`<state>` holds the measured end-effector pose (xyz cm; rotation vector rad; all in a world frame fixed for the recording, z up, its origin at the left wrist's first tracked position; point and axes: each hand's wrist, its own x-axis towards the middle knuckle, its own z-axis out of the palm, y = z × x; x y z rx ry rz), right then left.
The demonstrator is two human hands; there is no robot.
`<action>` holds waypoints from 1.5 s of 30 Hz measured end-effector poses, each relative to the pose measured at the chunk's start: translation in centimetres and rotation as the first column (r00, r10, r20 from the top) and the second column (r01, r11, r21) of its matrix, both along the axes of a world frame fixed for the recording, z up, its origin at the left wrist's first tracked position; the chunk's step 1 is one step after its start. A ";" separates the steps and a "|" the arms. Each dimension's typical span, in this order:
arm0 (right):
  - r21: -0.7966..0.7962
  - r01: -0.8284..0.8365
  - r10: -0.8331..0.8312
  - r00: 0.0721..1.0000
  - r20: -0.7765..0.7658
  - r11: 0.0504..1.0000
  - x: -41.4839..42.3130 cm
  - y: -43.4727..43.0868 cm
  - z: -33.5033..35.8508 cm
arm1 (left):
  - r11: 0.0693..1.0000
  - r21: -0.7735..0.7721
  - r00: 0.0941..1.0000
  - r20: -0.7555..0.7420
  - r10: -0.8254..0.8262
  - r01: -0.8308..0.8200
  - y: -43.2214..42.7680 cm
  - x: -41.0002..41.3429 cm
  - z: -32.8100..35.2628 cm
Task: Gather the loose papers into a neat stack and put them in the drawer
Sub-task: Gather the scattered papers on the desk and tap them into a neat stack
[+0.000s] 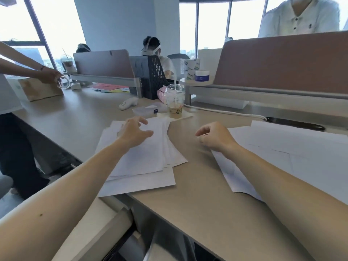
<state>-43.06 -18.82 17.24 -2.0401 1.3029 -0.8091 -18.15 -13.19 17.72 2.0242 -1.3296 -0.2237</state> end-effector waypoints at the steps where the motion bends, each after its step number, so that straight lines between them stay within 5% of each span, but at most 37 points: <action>1: -0.011 0.016 -0.016 1.000 -0.021 1.000 -1.5 0.3 -0.1 | 0.998 0.004 0.997 -0.047 -0.064 0.065 -0.8 -1.7 0.0; 7: -0.069 0.146 -0.158 0.962 -0.222 0.987 -11.7 1.7 -0.8 | 0.899 0.110 0.903 -0.127 -0.410 0.423 -4.3 -12.4 -0.9; 11: -0.072 0.276 -0.284 0.899 -0.334 0.958 -19.3 2.9 -1.1 | 0.836 0.156 0.842 -0.234 -0.486 0.526 -6.3 -18.6 -2.0; 17: -0.022 0.367 -0.334 0.819 -0.468 0.930 -26.3 5.0 -2.0 | 0.752 0.227 0.783 -0.096 -0.615 0.619 -9.0 -24.9 -2.8; 22: -0.015 0.397 -0.329 0.738 -0.589 0.918 -27.9 5.8 -3.8 | 0.703 0.317 0.730 0.044 -0.682 0.637 -11.6 -27.2 -3.3; 27: 0.014 0.370 -0.294 0.760 -0.580 0.929 -27.9 6.1 -3.9 | 0.679 0.428 0.654 0.231 -0.720 0.596 -13.7 -27.6 -2.4; 34: 0.031 0.350 -0.278 0.791 -0.544 0.936 -28.4 6.5 -4.1 | 0.656 0.516 0.385 0.540 -0.748 0.551 -13.6 -28.9 -1.2; 45: 0.041 0.319 -0.250 0.809 -0.533 0.947 -29.1 6.5 -4.3 | 0.633 0.538 0.288 0.590 -0.754 0.556 -13.6 -29.2 -0.8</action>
